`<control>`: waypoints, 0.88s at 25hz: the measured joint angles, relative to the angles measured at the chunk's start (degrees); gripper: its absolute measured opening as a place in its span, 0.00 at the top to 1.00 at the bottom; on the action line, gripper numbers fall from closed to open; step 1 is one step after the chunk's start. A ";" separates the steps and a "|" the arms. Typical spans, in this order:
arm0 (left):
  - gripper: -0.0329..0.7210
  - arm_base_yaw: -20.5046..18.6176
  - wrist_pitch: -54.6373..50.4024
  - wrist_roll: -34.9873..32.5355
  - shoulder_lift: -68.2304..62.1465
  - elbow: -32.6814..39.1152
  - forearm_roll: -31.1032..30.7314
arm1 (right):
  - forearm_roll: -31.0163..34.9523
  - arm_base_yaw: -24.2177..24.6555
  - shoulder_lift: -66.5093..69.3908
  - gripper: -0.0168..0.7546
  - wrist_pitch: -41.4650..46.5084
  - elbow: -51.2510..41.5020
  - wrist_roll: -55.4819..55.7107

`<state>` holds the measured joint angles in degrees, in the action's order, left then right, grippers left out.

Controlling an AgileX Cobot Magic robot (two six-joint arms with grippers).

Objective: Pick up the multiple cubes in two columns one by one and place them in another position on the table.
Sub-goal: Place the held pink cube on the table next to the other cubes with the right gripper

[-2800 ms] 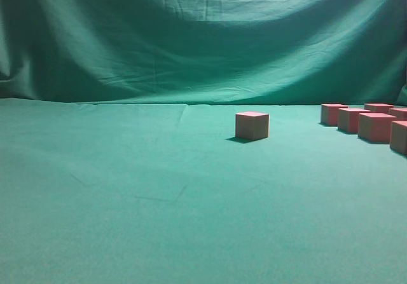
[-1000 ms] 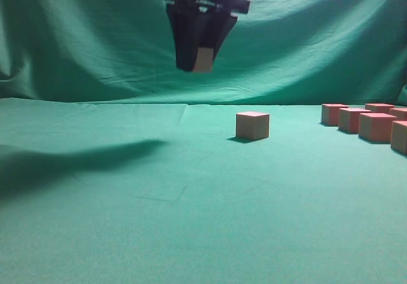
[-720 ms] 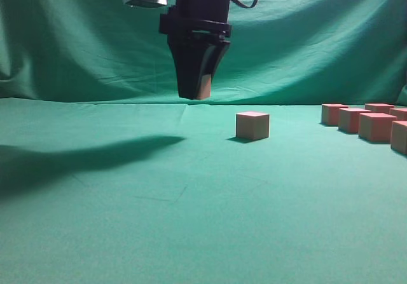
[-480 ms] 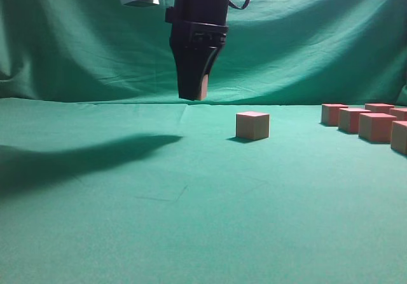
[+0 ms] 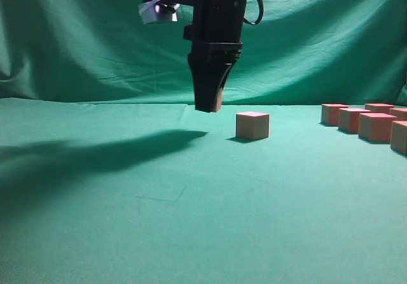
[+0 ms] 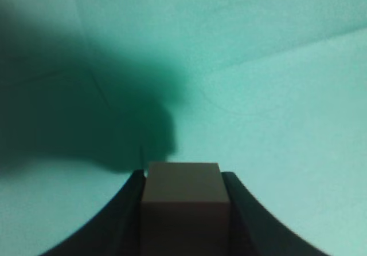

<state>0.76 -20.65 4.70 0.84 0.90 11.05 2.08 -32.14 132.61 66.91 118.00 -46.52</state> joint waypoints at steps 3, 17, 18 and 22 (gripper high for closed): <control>0.96 0.00 0.00 0.00 0.00 0.00 0.00 | 0.74 0.00 0.98 0.64 -0.26 0.00 -0.45; 0.96 0.00 0.00 0.00 0.00 0.00 0.00 | 2.34 1.56 2.07 0.64 0.12 0.00 -0.59; 0.96 0.00 0.00 0.00 0.00 0.00 0.00 | 2.46 1.65 2.07 0.64 0.25 0.00 -0.59; 0.96 0.00 0.00 0.00 0.00 0.00 0.00 | 3.32 1.70 2.29 0.64 0.67 0.00 -0.59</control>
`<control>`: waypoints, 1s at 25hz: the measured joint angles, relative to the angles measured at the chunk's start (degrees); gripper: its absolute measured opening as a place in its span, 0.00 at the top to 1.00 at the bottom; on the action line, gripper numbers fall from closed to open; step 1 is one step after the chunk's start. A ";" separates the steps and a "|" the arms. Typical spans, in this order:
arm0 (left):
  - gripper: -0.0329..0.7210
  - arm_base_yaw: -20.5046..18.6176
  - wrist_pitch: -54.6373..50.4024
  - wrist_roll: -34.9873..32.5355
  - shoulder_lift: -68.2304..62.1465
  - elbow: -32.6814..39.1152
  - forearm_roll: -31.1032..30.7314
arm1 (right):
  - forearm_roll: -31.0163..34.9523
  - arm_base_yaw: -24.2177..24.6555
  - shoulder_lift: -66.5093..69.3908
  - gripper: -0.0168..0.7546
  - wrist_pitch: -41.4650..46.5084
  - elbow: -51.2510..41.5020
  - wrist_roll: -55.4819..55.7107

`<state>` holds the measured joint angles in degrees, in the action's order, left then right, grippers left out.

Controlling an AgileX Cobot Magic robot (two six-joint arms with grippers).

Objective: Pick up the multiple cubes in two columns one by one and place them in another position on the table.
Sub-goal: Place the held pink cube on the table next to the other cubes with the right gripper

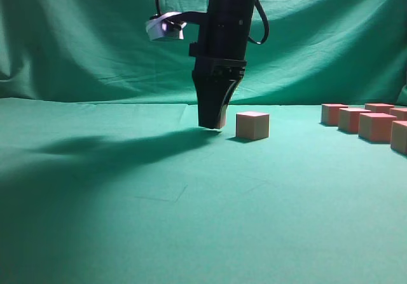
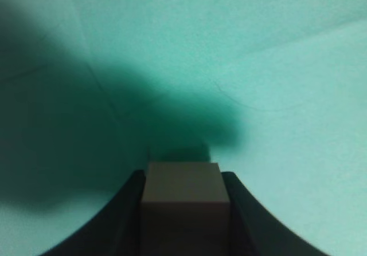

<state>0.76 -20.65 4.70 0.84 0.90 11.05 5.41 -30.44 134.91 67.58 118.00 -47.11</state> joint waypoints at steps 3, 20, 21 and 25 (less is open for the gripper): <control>0.96 0.00 0.00 0.00 0.00 0.00 0.00 | 0.43 0.00 0.26 0.64 0.03 0.00 0.00; 0.96 0.00 0.00 0.00 0.00 0.00 0.00 | 1.18 0.00 0.26 0.29 0.18 0.00 0.37; 0.96 0.00 0.00 0.00 0.00 0.00 0.00 | 1.18 0.00 0.26 0.23 0.18 0.00 1.04; 0.96 0.00 0.00 0.00 0.00 0.00 0.00 | 1.22 0.00 0.26 0.14 -0.08 0.00 4.16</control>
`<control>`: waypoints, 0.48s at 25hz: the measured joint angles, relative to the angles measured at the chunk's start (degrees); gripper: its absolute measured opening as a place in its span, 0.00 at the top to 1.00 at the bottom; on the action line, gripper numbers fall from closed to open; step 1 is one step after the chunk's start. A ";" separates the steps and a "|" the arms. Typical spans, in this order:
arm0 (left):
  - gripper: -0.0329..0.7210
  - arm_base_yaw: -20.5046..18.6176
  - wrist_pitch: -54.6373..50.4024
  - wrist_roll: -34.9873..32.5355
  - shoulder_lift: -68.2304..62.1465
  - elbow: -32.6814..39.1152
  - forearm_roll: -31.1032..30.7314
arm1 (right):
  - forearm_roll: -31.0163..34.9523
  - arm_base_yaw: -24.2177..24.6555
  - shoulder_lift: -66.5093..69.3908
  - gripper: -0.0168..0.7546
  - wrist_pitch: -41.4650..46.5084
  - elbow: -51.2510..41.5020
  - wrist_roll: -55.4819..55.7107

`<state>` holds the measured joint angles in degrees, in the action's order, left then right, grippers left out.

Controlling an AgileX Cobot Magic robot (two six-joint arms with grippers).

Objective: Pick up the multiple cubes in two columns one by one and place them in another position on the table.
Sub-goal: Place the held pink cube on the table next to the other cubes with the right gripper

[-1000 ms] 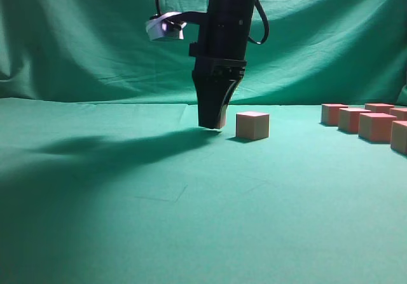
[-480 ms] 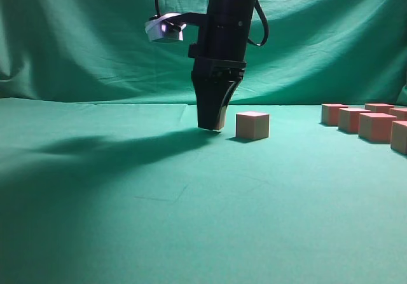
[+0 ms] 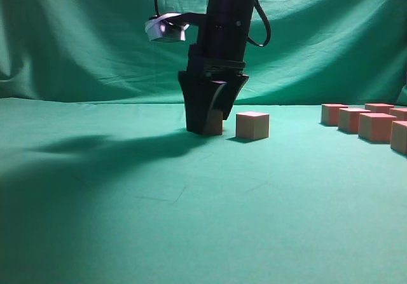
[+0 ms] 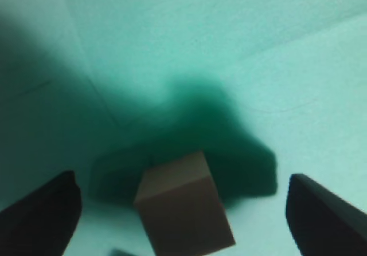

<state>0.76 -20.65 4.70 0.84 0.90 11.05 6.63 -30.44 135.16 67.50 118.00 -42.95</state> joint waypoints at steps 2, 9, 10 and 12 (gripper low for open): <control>0.96 0.00 0.00 0.00 0.00 0.00 0.00 | 0.00 0.00 0.00 0.09 -0.09 0.00 0.68; 0.96 0.00 0.00 0.00 0.00 0.00 0.00 | -1.63 0.00 -4.80 0.11 0.05 0.00 2.52; 0.96 0.00 0.00 0.00 0.00 0.00 0.00 | -2.31 0.00 -5.48 0.11 0.39 0.11 3.74; 0.96 0.00 0.00 0.00 0.00 0.00 0.00 | -3.48 0.00 -7.41 0.11 1.80 0.34 8.10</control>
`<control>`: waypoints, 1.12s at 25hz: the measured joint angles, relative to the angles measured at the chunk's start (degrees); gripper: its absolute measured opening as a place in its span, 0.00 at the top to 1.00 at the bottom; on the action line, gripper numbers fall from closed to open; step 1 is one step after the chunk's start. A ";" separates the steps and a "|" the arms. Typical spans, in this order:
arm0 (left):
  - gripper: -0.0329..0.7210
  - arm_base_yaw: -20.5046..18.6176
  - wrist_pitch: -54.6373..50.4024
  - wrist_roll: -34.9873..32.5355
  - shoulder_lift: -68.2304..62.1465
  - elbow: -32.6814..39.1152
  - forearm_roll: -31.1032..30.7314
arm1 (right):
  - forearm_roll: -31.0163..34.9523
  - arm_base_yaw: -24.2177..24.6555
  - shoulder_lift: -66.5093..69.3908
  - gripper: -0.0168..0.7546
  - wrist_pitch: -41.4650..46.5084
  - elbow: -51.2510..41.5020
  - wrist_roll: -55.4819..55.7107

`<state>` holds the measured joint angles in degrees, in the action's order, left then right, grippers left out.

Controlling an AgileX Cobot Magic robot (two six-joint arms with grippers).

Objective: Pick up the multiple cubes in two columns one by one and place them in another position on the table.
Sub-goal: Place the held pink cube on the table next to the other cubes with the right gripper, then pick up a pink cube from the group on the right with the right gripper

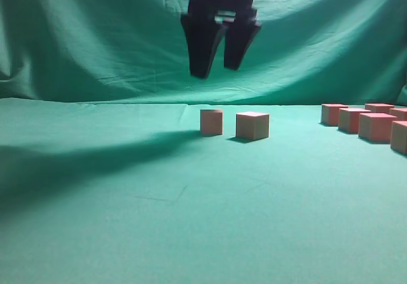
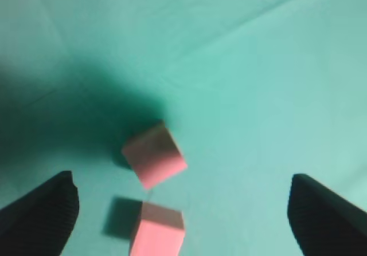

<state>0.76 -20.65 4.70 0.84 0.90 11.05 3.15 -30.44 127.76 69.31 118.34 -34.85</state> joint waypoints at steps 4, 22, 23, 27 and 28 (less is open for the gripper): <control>0.96 0.00 0.00 0.00 0.00 0.00 0.00 | -1.74 0.00 -5.02 0.11 1.49 0.13 8.93; 0.96 0.00 0.00 0.00 0.00 0.00 0.00 | -7.58 11.42 -33.47 0.25 2.03 -33.74 39.34; 0.96 0.00 0.00 0.00 0.00 0.00 0.00 | -7.58 12.20 -33.59 0.25 1.89 -37.17 40.16; 0.96 0.00 0.00 0.00 0.00 0.00 0.00 | -7.01 14.38 -33.61 0.25 0.37 -46.89 42.33; 0.96 0.00 0.00 0.00 0.00 0.00 0.00 | -6.45 14.60 -33.70 0.25 -0.98 -48.53 42.89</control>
<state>0.76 -20.65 4.70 0.84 0.90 11.05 -3.30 -15.83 94.06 68.33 69.80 8.04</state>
